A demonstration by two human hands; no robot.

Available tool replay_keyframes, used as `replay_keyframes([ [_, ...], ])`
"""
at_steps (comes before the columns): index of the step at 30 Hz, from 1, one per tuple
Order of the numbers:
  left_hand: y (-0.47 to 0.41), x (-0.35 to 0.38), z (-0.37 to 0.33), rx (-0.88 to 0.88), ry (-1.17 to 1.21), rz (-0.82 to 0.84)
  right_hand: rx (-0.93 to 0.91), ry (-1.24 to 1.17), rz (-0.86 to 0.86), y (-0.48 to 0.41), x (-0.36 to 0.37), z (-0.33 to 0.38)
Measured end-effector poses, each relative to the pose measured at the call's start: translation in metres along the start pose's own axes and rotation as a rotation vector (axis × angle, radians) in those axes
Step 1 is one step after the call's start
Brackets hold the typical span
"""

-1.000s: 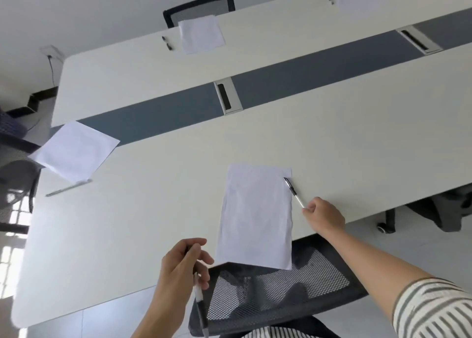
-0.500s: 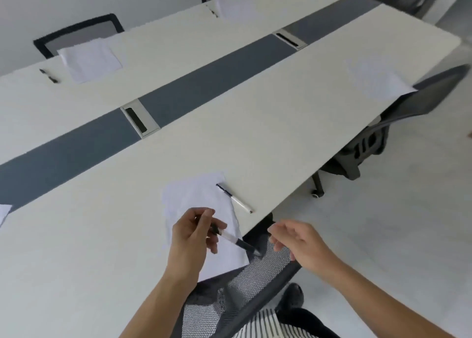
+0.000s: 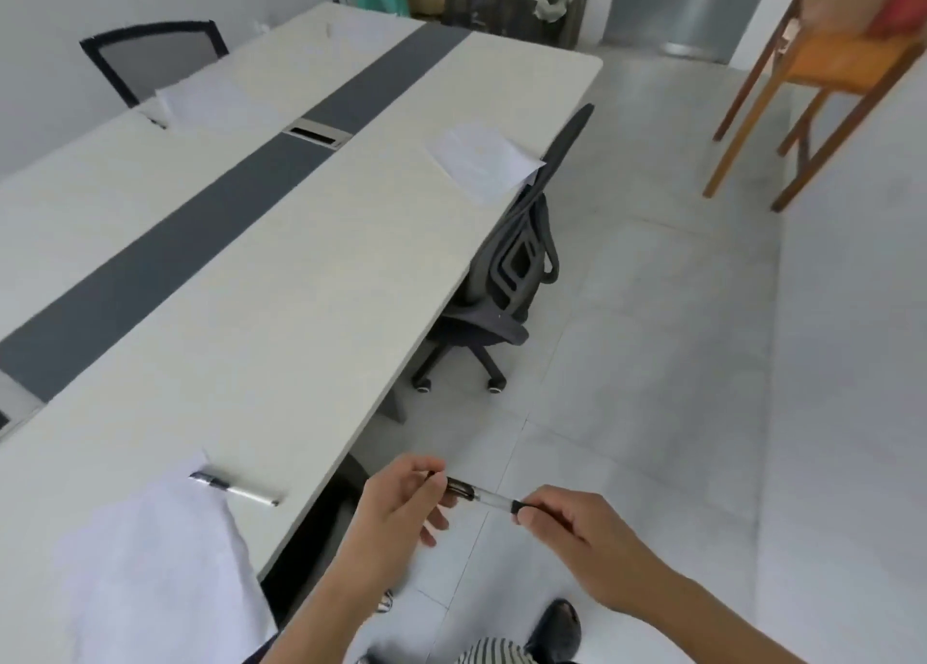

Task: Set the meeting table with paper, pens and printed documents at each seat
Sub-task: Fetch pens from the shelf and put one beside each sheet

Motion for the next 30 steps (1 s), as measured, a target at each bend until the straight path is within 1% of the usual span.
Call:
replay_keyframes([
  [3, -0.017, 0.05, -0.011, -0.016, -0.123, 0.034, 0.082, 0.009, -0.153, 0.015, -0.061, -0.046],
  [7, -0.04, 0.098, -0.027, -0.007, -0.216, 0.089, 0.191, -0.091, -0.362, 0.031, -0.125, -0.094],
  [9, -0.058, 0.113, -0.033, 0.003, -0.263, 0.099, 0.234, -0.135, -0.426, 0.029, -0.15, -0.111],
  [14, -0.112, 0.14, -0.05, -0.005, -0.327, 0.112, 0.292, -0.228, -0.488, 0.003, -0.193, -0.131],
  [19, -0.194, 0.172, -0.081, -0.003, -0.302, 0.148, 0.315, -0.261, -0.523, -0.05, -0.256, -0.134],
  [23, -0.263, 0.194, -0.129, 0.006, -0.278, 0.204, 0.348, -0.284, -0.593, -0.097, -0.317, -0.124],
  [27, -0.328, 0.208, -0.183, 0.043, -0.279, 0.226, 0.315, -0.268, -0.616, -0.152, -0.376, -0.101],
  [30, -0.365, 0.218, -0.211, 0.031, -0.269, 0.221, 0.311, -0.281, -0.614, -0.187, -0.412, -0.095],
])
Point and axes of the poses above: each hand's wrist, its own y-axis away from the middle knuckle, its own x-axis out of the palm, z = x × y, the point moved 1 cm from there along -y, towards the middle knuckle, and after that the axes turned 3 degrees about y, right-handed, at the moved point
